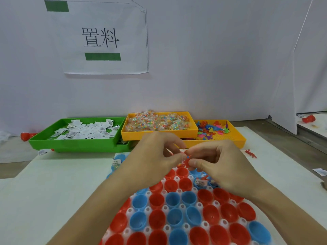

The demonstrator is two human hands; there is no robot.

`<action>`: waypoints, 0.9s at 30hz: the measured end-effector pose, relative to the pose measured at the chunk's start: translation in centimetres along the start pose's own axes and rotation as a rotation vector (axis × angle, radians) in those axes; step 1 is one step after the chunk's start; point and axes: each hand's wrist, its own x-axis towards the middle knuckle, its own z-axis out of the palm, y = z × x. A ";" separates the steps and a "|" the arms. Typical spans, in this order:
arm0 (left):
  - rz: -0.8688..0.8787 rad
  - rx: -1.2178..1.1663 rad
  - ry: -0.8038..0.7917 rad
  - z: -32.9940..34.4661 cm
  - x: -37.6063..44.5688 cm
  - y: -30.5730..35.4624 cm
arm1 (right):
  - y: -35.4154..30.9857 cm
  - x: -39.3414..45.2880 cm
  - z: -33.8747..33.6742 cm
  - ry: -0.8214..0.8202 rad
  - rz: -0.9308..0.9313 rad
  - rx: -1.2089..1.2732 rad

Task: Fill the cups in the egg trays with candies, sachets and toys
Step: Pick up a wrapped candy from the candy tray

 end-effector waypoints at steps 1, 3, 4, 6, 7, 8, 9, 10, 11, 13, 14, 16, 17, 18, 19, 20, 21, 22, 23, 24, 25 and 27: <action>0.003 0.021 0.000 0.3 0.1 -0.2 | 0.1 0.0 0.1 0.005 0.000 -0.001; 0.012 0.021 0.015 0.8 0.2 -0.5 | 0.1 0.0 0.4 0.012 -0.005 -0.025; 0.016 0.005 0.027 0.9 0.2 -0.7 | 0.1 -0.1 0.6 0.014 -0.014 -0.047; 0.016 -0.030 0.034 1.2 0.2 -0.9 | 0.1 -0.2 0.8 0.020 -0.037 -0.103; 0.012 -0.036 0.029 1.3 0.2 -0.9 | 0.1 -0.2 0.8 0.023 -0.048 -0.137; 0.010 -0.037 0.023 1.5 0.2 -1.0 | 0.1 -0.2 0.7 0.027 -0.059 -0.176; 0.008 -0.035 0.019 1.6 0.3 -1.1 | 0.0 -0.2 0.7 0.034 -0.072 -0.217; 0.005 -0.028 0.019 1.6 0.3 -1.3 | 0.1 -0.2 0.6 0.048 -0.086 -0.253; -0.002 -0.018 0.017 1.7 0.4 -1.5 | 0.2 -0.1 0.4 0.068 -0.100 -0.279; -0.028 0.003 -0.003 1.7 0.4 -1.9 | 0.3 0.0 0.0 0.115 -0.121 -0.307; -0.044 0.008 -0.022 1.7 0.4 -2.1 | 0.4 0.1 -0.1 0.137 -0.128 -0.315; -0.065 0.020 -0.062 1.9 0.3 -2.3 | 0.6 0.1 -0.3 0.164 -0.138 -0.331; -0.068 0.032 -0.078 2.0 0.3 -2.4 | 0.7 0.1 -0.3 0.169 -0.141 -0.337; -0.070 0.045 -0.093 2.2 0.2 -2.4 | 0.7 0.1 -0.3 0.171 -0.146 -0.338; -0.072 0.055 -0.109 2.3 0.2 -2.3 | 0.7 0.1 -0.3 0.172 -0.150 -0.337; -0.074 0.060 -0.122 2.4 0.2 -2.4 | 0.7 0.1 -0.3 0.172 -0.155 -0.336; -0.077 0.063 -0.131 2.5 0.2 -2.4 | 0.7 0.1 -0.3 0.173 -0.159 -0.335; -0.079 0.071 -0.134 2.5 0.2 -2.4 | 0.7 0.1 -0.3 0.174 -0.162 -0.335; -0.077 0.085 -0.133 2.6 0.3 -2.5 | 0.7 0.1 -0.4 0.177 -0.164 -0.335; -0.071 0.101 -0.128 2.7 0.3 -2.5 | 0.7 0.1 -0.4 0.180 -0.166 -0.335; -0.065 0.119 -0.123 2.7 0.3 -2.6 | 0.7 0.1 -0.4 0.182 -0.167 -0.335; -0.057 0.147 -0.114 2.9 0.3 -2.7 | 0.7 0.1 -0.4 0.183 -0.168 -0.335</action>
